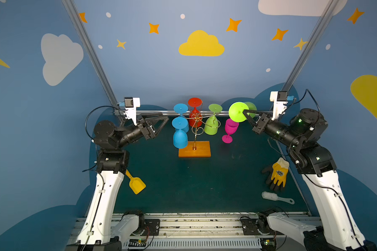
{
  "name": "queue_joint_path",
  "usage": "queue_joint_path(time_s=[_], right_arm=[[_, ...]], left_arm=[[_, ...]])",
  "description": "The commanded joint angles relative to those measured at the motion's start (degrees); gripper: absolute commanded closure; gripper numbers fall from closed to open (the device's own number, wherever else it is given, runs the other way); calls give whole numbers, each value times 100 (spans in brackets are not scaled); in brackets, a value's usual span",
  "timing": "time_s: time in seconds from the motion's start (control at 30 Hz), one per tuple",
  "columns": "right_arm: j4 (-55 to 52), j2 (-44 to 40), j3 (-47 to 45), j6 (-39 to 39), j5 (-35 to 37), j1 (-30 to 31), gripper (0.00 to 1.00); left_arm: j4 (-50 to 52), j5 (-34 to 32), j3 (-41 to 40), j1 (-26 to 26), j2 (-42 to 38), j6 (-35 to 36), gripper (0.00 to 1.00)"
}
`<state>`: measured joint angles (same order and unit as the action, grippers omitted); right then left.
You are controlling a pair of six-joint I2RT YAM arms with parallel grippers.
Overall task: Take the wine glass off the wine glass rack
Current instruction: Pick up the wine glass from the wine glass rack.
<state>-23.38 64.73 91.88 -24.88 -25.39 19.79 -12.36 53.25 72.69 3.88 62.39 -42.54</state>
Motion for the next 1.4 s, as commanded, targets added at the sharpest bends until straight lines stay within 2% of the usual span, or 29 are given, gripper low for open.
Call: queue_joint_path(time_s=[0.0,0.2,0.37,0.73,1.13,1.27,1.37], right_arm=[[144,165,432,610,-424,209,100],[-106,592,966,1029,-539,686,100],[-53,831,1073,1106,-702,961,100],[113,1117,1016,1101,-732,1381,100],[157,1202,929,1050,-690,1546,100],[114,1214,903,1047,-677,1576,100],[81,1192,878,1056,-634,1572,100]], left_arm=[[207,407,462,482,328,361,24],[-238,540,874,987,1056,19,28],[-70,491,1198,1395,1444,259,28],[-180,564,1691,1829,2007,176,31],[-258,668,1721,1932,2207,-19,59],[-372,704,1685,1927,2172,-114,74],[-366,658,1648,1928,2112,-128,78]])
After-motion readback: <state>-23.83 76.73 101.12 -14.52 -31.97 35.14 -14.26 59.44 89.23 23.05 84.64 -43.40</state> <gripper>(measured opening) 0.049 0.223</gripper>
